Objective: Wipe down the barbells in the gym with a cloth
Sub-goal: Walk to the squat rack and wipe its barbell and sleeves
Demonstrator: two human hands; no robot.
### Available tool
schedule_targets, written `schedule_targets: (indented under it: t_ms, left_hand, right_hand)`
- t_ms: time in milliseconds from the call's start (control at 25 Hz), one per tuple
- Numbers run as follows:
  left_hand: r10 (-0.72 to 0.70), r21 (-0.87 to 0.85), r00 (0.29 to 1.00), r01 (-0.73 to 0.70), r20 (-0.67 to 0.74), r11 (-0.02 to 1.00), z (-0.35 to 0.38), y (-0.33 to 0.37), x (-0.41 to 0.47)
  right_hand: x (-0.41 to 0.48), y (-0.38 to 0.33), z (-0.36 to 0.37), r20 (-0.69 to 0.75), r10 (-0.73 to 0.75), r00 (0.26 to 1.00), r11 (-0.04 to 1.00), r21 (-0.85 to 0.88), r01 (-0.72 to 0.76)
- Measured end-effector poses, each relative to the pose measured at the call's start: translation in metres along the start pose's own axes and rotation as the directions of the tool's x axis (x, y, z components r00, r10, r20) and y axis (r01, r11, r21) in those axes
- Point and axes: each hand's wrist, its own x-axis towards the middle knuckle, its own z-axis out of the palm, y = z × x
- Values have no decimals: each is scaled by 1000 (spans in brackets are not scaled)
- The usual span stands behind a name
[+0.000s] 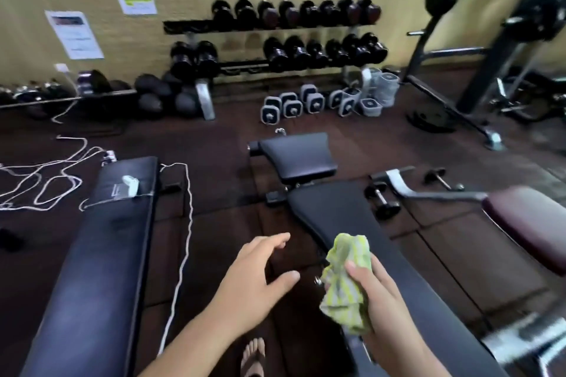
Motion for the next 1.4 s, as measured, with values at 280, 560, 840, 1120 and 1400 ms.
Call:
schedule_targets:
  t_ms: [280, 560, 840, 1120, 1400]
  left_hand:
    - [-151, -114, 975, 133, -165, 984, -85, -110, 106]
    - [-241, -142, 954, 218, -177, 966, -200, -199, 248]
    - [-334, -166, 907, 299, -256, 940, -265, -276, 387]
    - [-487, -219, 789, 435, -375, 873, -304, -336, 519]
    - [-493, -265, 768, 418, -408, 869, -363, -385, 657]
  right_hand:
    - [172, -20, 126, 130, 29, 991, 978, -209, -1]
    - [345, -51, 256, 186, 67, 980, 948, -319, -4]
    - [524, -75, 314, 231, 5, 973, 885, -454, 103]
    - [724, -114, 374, 276, 189, 942, 906, -419, -59]
    - [867, -161, 444, 300, 188, 935, 911, -408, -53]
